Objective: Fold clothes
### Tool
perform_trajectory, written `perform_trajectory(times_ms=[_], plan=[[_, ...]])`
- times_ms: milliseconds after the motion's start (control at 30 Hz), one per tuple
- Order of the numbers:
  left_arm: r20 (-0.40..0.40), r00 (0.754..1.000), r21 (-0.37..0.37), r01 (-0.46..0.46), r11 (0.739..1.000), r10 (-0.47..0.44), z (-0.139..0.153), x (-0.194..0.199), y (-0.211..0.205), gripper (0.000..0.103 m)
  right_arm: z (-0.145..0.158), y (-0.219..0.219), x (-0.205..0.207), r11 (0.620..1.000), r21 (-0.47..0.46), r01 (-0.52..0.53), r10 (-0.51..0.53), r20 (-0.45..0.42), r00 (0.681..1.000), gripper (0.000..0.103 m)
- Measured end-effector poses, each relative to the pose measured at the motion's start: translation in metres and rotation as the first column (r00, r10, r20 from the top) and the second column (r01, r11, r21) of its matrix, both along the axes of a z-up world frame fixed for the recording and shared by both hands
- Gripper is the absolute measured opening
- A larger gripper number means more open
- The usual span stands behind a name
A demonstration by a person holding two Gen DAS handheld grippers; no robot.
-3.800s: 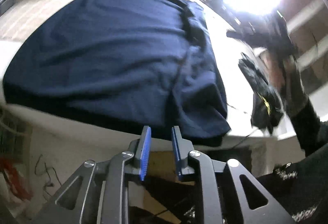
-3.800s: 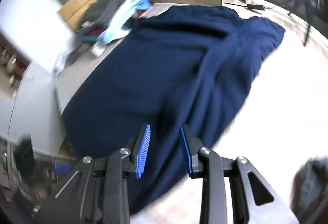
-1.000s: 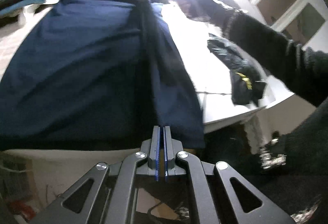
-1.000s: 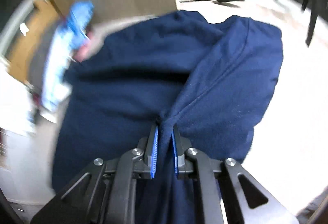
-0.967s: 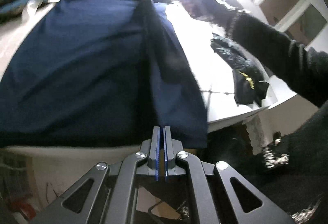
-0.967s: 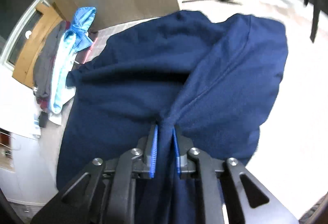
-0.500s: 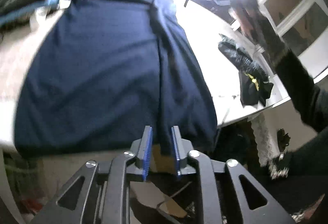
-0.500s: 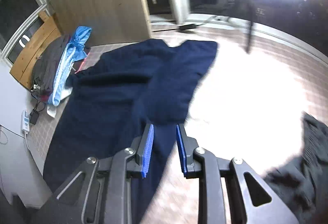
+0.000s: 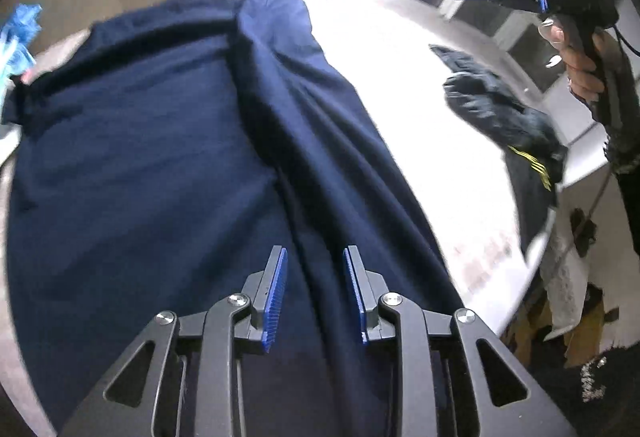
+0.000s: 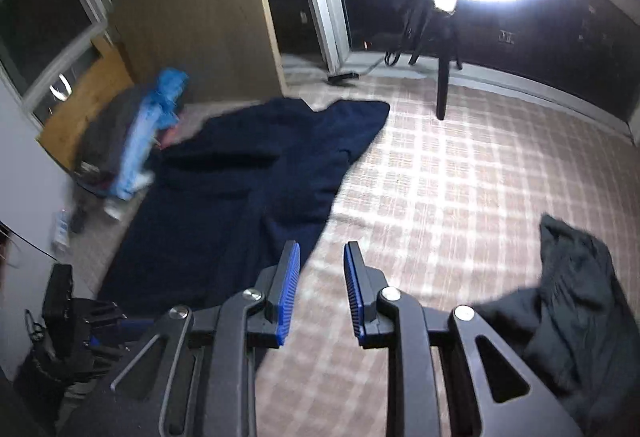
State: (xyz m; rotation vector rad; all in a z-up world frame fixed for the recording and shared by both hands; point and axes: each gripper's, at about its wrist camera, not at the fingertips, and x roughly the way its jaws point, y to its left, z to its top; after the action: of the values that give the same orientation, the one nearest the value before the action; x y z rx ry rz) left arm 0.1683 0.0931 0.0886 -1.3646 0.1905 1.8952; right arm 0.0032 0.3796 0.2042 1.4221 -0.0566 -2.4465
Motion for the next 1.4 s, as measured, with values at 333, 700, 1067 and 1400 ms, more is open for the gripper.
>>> perform_trajectory(times_ms=[333, 700, 1067, 1400], plan=[[0.026, 0.996, -0.038, -0.08, 0.996, 0.081, -0.02, -0.021, 0.015, 0.027, -0.126, -0.015, -0.11, 0.99, -0.135, -0.036, 0.066, 0.223, 0.973, 0.029], [0.024, 0.991, -0.003, -0.135, 0.991, 0.135, -0.021, -0.02, 0.006, 0.003, -0.132, -0.048, -0.132, 0.971, -0.127, -0.201, 0.216, 0.119, 0.969, 0.01], [0.06, 0.965, -0.045, -0.252, 0.967, 0.255, -0.016, -0.022, -0.024, 0.008, -0.12, -0.045, -0.117, 0.959, 0.059, -0.277, 0.27, 0.099, 0.958, 0.012], [0.03, 0.988, 0.042, -0.152, 0.987, 0.151, 0.001, -0.016, 0.024, 0.022, -0.108, 0.011, -0.184, 0.981, -0.194, -0.028, 0.047, 0.094, 0.994, 0.049]])
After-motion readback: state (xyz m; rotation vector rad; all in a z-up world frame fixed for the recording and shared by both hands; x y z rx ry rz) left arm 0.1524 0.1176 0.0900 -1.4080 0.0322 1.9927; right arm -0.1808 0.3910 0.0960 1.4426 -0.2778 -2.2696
